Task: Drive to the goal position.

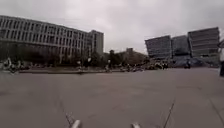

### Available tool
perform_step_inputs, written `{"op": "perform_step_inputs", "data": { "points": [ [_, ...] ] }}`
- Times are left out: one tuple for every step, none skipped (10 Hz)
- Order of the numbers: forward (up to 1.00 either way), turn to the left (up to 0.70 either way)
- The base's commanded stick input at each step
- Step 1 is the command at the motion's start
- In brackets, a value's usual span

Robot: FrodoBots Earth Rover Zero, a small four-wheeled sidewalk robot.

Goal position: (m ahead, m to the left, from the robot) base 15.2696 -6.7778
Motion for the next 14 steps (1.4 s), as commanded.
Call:
{"op": "perform_step_inputs", "data": {
  "points": [
    [1.00, -0.20],
    [1.00, -0.02],
    [1.00, -0.23],
    [1.00, -0.04],
    [1.00, -0.12],
    [1.00, -0.23],
    [1.00, -0.11],
    [1.00, -0.10],
    [1.00, -0.16],
    [1.00, -0.03],
    [1.00, -0.19],
    [1.00, -0.17],
    [1.00, -0.05],
    [1.00, -0.18]
  ]
}}
